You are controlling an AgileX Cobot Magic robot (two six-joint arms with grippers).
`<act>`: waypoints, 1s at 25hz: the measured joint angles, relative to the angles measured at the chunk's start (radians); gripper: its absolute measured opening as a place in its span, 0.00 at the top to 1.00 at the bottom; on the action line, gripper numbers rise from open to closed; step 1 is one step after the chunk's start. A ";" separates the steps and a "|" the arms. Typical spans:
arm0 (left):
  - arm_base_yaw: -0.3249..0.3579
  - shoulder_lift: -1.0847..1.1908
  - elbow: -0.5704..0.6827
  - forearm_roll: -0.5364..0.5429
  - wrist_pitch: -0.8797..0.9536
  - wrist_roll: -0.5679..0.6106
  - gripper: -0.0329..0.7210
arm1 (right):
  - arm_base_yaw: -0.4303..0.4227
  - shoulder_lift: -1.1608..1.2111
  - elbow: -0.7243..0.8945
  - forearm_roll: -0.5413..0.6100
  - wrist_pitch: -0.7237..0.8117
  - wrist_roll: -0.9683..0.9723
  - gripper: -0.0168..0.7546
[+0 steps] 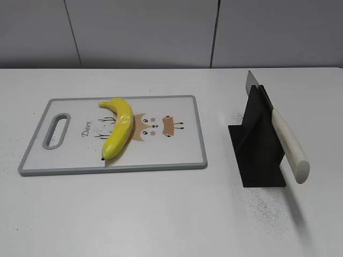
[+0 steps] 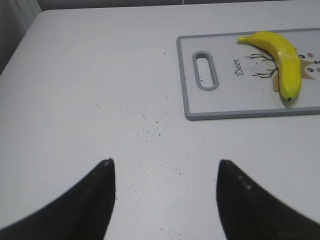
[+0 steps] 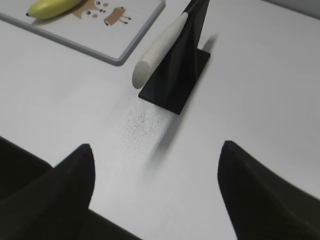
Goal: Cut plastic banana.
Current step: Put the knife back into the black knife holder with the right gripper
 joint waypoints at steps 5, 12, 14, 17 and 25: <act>0.000 0.000 0.000 -0.001 0.000 0.000 0.17 | -0.036 -0.068 0.000 0.008 0.001 0.000 0.23; 0.000 0.000 0.000 0.000 0.000 0.000 0.18 | -0.242 -0.068 0.000 0.008 0.001 0.000 0.23; 0.000 0.000 0.000 0.000 0.000 0.000 0.18 | -0.300 -0.068 0.000 0.008 0.001 0.000 0.23; 0.000 0.000 0.000 0.000 0.000 0.000 0.18 | -0.362 -0.068 0.000 0.008 0.001 0.000 0.24; 0.000 0.000 0.000 0.000 0.000 -0.001 0.18 | -0.373 -0.068 0.000 0.008 0.001 0.000 0.25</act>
